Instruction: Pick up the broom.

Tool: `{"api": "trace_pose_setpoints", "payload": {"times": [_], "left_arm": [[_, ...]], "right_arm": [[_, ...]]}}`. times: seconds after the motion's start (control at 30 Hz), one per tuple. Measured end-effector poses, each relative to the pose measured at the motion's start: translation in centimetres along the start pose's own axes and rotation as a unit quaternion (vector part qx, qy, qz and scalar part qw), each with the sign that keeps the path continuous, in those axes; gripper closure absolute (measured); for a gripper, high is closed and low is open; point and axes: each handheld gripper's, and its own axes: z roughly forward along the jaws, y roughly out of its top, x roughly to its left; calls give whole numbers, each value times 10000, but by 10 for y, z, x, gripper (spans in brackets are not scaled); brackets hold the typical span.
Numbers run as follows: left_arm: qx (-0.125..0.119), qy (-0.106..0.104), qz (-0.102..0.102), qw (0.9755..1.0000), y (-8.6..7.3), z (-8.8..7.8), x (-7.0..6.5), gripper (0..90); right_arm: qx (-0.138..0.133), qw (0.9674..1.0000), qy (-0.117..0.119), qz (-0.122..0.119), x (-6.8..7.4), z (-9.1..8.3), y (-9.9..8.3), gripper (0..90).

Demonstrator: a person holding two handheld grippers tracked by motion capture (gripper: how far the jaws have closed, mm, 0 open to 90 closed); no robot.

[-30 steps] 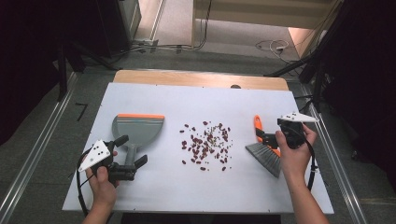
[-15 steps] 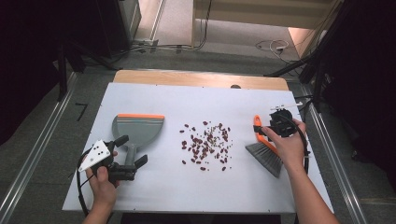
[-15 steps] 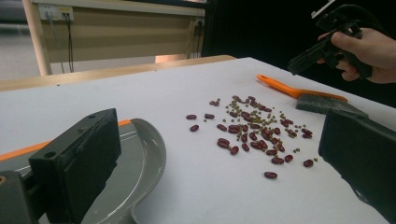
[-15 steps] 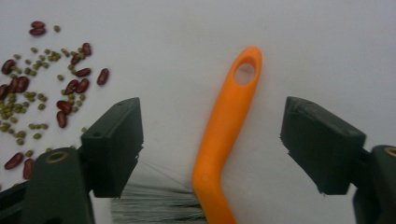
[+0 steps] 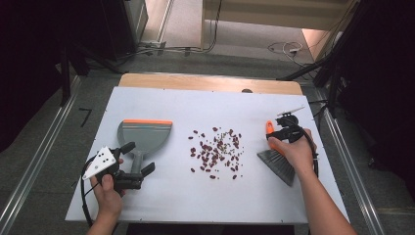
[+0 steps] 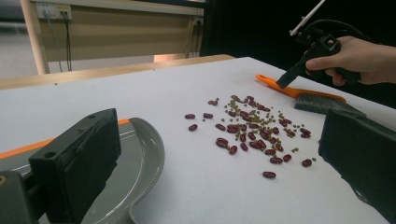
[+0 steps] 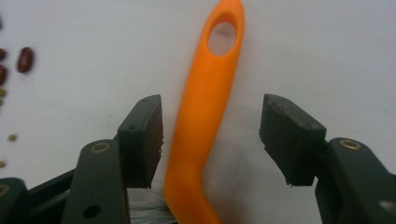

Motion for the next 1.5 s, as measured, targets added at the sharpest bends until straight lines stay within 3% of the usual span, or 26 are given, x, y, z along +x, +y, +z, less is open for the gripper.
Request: {"api": "trace_pose_setpoints", "payload": {"times": [0.13, 0.3, 0.67, 0.8, 0.9, 1.13, 1.3, 1.37, 1.5], "left_arm": [[24, -21, 26, 10000, 0, 1, 0, 0], [23, -24, 24, 10000, 0, 1, 0, 0], [37, -22, 28, 10000, -1, 1, 1, 0], [54, -15, 40, 10000, -1, 2, 1, 0], [65, -20, 42, 10000, -1, 3, 2, 0], [85, 16, 99, 9999, 1, 3, 3, 0], [63, -13, 156, 9999, 3, 2, -2, 0], [71, -24, 179, 9998, 3, 2, -2, 0], [79, 40, 239, 9997, 4, 2, -2, 0]], "right_arm": [[75, 9995, -87, 286, 3, 2, 2, 411], [340, 9969, 112, 700, 3, 7, 4, 449], [414, 9962, -212, 730, 7, 10, 9, 482], [484, 9962, -188, 700, 13, 8, 9, 569], [550, 9960, -332, 613, 19, 8, 8, 595], [545, 9945, -222, 861, 15, 10, 8, 606], [506, 9928, -307, 1040, 16, 10, 8, 659], [472, 9938, -333, 946, 17, 9, 7, 662], [254, 9955, -168, 893, 13, 8, 1, 666]]}}
